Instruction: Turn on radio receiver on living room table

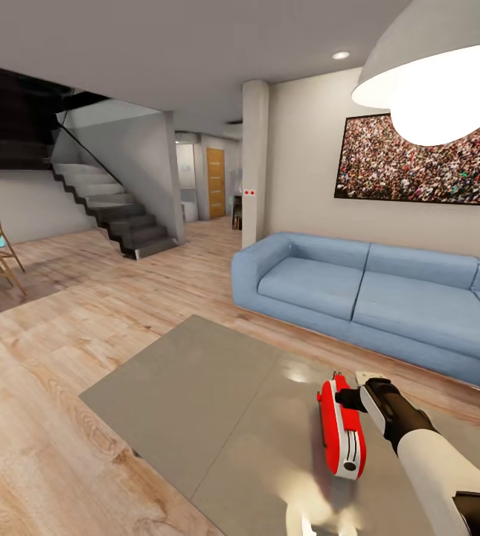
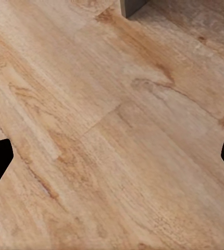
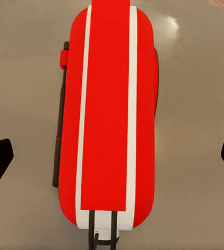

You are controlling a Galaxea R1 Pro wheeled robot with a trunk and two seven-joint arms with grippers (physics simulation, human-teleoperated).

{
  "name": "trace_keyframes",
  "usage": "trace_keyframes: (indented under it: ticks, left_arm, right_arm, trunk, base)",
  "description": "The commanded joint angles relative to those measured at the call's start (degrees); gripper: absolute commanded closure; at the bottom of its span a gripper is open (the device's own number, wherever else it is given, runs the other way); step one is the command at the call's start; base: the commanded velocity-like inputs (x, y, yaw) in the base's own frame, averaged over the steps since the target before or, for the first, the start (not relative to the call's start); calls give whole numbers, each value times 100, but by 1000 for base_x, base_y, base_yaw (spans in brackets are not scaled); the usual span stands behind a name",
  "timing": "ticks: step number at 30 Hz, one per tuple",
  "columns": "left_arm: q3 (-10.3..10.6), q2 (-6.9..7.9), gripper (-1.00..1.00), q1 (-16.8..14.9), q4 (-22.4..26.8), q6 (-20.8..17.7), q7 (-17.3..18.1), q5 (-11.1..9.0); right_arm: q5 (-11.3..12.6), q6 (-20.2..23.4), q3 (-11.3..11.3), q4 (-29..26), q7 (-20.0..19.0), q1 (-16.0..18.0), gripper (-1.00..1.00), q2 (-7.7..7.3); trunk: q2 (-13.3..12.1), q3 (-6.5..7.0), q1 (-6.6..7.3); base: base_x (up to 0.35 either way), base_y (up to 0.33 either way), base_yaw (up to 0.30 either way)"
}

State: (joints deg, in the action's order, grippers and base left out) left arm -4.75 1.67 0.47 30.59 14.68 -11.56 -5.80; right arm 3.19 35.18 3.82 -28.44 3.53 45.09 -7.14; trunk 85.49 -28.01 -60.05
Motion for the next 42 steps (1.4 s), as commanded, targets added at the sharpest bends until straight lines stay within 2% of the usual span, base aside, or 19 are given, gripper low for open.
trace_keyframes:
  ticks: [1,8,35,42]
  left_arm:
    - [0,0,-100,-1,0,0,-2,0]
    - [0,0,-100,1,-2,0,-4,0]
    - [0,-9,-100,-1,0,0,-5,0]
    - [0,-9,-100,-1,0,0,-5,0]
  right_arm:
    - [2,-1,-1,1,0,0,-100,1]
    - [6,-2,-3,5,-42,0,-100,5]
    - [7,4,-35,29,-64,0,-100,43]
    - [0,3,-38,39,-63,0,-100,45]
  trunk:
    - [0,0,0]
    - [0,0,0]
    - [1083,-485,-593]
    - [1083,-485,-593]
  base:
    - [0,0,0]
    - [0,0,0]
    - [0,0,0]
    - [0,0,0]
